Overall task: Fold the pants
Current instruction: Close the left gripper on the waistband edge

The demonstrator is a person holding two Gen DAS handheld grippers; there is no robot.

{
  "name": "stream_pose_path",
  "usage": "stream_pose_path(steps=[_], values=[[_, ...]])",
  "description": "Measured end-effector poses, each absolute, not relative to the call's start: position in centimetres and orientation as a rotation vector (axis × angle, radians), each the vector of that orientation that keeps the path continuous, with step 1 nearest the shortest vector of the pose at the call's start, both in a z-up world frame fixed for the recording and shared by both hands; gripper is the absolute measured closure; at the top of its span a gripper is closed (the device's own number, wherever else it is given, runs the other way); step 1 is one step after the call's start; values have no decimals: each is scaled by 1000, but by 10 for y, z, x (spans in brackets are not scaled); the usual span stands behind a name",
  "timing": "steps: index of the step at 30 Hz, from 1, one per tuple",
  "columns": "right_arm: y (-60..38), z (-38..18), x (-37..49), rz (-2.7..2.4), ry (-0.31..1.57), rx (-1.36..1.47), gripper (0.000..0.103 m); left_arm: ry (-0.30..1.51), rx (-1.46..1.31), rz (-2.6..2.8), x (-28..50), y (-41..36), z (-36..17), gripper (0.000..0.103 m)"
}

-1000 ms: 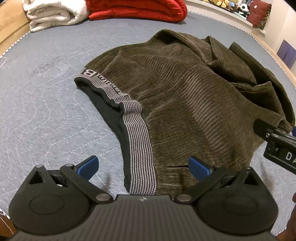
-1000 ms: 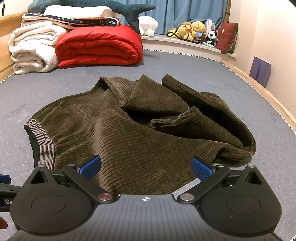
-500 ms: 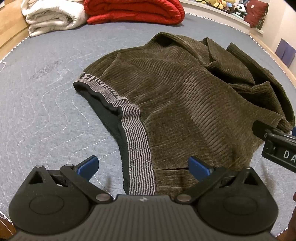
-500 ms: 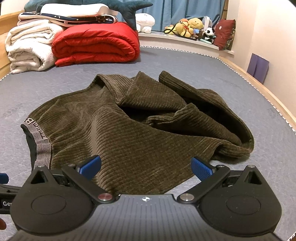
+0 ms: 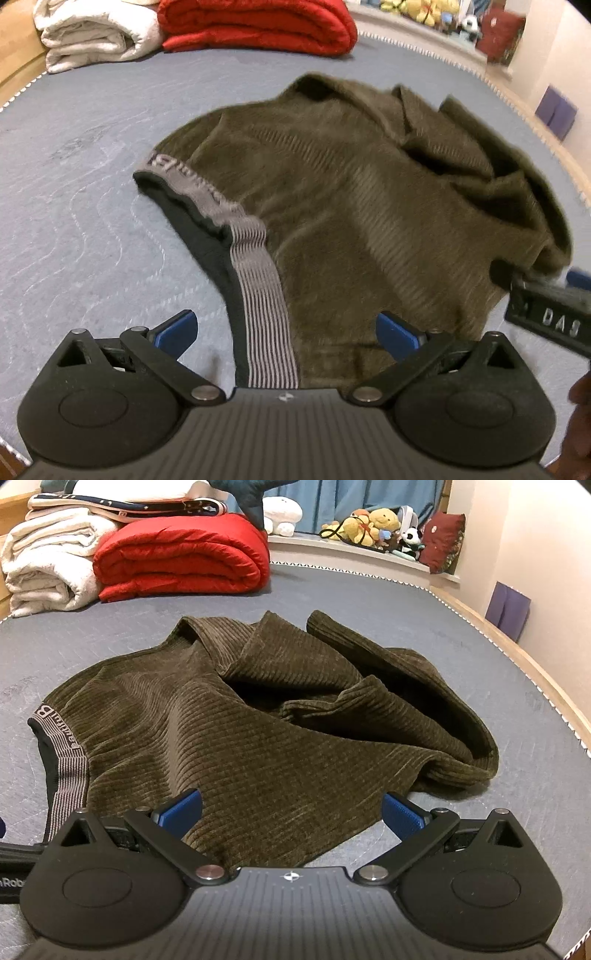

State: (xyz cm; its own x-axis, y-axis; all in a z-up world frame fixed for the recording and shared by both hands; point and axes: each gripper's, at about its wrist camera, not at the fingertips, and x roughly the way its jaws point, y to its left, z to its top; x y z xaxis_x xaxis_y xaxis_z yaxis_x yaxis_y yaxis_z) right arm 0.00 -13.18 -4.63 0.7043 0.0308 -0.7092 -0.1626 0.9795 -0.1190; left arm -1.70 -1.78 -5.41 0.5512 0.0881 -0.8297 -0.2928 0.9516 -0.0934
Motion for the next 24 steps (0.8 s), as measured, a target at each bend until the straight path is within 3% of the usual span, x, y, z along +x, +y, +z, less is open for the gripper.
stream_pose_path(steps=[2, 5, 7, 8, 9, 11, 12, 20, 24], values=[[-140, -41, 6, 110, 776, -136, 1, 930, -293, 199, -11, 2, -45, 10], [-157, -31, 18, 140, 760, -66, 2, 871, -379, 181, 3, 41, -33, 37], [-169, -24, 28, 151, 734, -40, 10, 853, -364, 178, 15, 59, -33, 57], [-174, -22, 33, 147, 723, -37, 20, 859, -360, 190, 21, 67, -36, 59], [-180, -22, 39, 147, 718, -34, 32, 877, -371, 194, 25, 73, -41, 60], [-190, -24, 51, 142, 721, -27, 46, 938, -430, 183, 33, 80, -57, 60], [-195, -27, 57, 133, 727, -22, 48, 969, -456, 172, 36, 80, -66, 60], [-210, -66, 87, 36, 848, -26, 47, 1038, -389, 224, 54, 62, -107, 53], [-203, -75, 89, 17, 899, -49, 42, 1051, -366, 333, 54, 56, -108, 30]])
